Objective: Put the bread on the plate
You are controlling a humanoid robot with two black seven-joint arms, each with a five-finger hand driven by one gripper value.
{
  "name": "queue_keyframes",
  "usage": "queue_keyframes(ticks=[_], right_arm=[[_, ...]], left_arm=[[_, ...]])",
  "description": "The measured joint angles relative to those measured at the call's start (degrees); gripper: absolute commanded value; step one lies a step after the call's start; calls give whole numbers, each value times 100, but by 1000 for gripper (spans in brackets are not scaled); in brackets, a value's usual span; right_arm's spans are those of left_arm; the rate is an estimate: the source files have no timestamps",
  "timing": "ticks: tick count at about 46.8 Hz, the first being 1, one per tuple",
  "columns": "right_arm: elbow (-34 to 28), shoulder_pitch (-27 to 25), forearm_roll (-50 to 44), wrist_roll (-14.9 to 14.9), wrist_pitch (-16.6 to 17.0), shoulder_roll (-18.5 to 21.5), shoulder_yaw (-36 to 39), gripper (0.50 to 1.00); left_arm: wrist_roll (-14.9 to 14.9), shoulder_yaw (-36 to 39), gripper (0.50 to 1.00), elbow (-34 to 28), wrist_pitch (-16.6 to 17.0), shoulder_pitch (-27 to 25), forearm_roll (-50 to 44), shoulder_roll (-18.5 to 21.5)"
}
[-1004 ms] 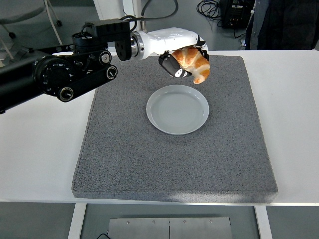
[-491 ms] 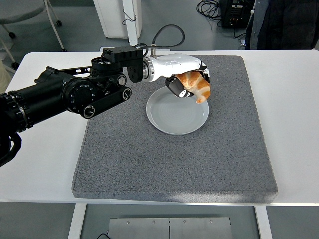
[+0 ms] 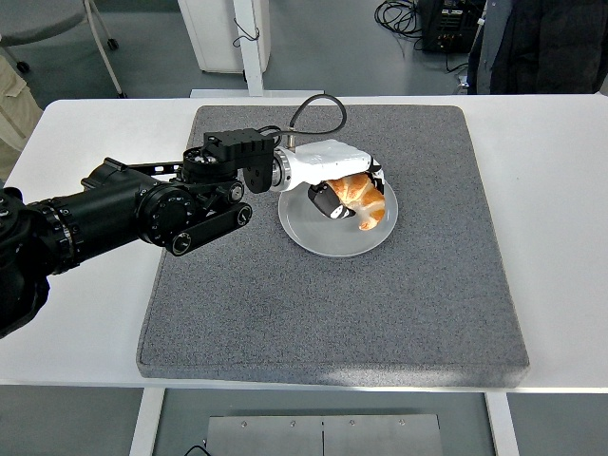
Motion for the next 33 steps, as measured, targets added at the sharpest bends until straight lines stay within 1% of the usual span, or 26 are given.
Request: queue_keyframes(ticks=[12,22,33], right_arm=[[1,0,0,0,0,0,0,1000],[2,0,0,0,0,0,0,1000],[2,2,0,0,0,0,0,1000]], left_arm=[[-98,1,500,230,64,150,-5,-91],[-106,15,500,319,81,236,-3,-98],[-123,274,500,328,292,244,-11,-110]])
